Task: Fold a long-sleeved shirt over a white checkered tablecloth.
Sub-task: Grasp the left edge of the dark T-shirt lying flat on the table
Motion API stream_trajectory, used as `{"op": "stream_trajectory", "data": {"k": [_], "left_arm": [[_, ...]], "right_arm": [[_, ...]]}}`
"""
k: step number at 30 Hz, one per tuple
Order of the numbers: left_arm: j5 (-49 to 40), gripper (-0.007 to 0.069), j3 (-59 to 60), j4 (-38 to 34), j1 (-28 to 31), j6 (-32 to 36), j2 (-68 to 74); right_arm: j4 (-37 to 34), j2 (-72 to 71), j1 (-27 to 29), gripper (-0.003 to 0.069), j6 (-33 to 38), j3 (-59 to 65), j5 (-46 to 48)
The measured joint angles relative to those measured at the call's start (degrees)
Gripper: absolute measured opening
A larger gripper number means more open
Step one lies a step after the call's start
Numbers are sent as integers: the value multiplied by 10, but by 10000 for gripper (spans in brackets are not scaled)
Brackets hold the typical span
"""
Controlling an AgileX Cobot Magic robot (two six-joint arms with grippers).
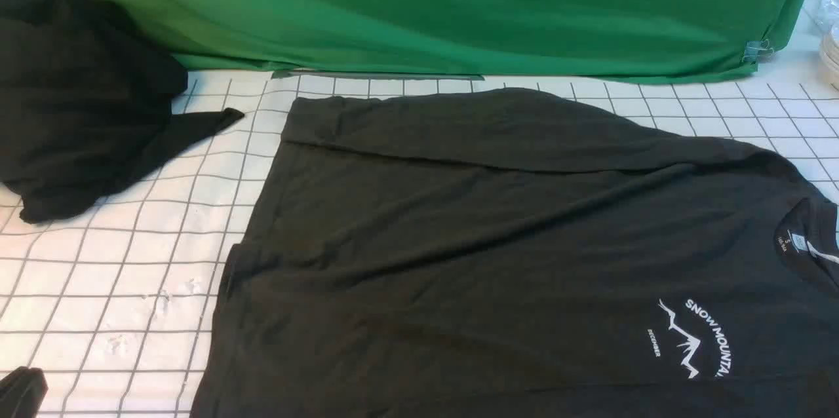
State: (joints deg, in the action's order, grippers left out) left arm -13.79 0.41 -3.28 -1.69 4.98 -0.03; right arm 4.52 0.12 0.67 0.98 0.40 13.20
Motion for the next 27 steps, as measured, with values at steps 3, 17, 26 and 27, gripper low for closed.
{"op": "stream_trajectory", "data": {"k": [3, 17, 26, 27], "left_arm": [[0, 3, 0, 0, 0, 0, 0], [0, 3, 0, 3, 0, 0, 0], [196, 3, 0, -134, 0, -65, 0], [227, 3, 0, -139, 0, -68, 0]], "right_arm": [[0, 0, 0, 246, 0, 0, 0], [0, 0, 0, 246, 0, 0, 0], [0, 0, 0, 246, 0, 0, -1], [0, 0, 0, 246, 0, 0, -1]]}}
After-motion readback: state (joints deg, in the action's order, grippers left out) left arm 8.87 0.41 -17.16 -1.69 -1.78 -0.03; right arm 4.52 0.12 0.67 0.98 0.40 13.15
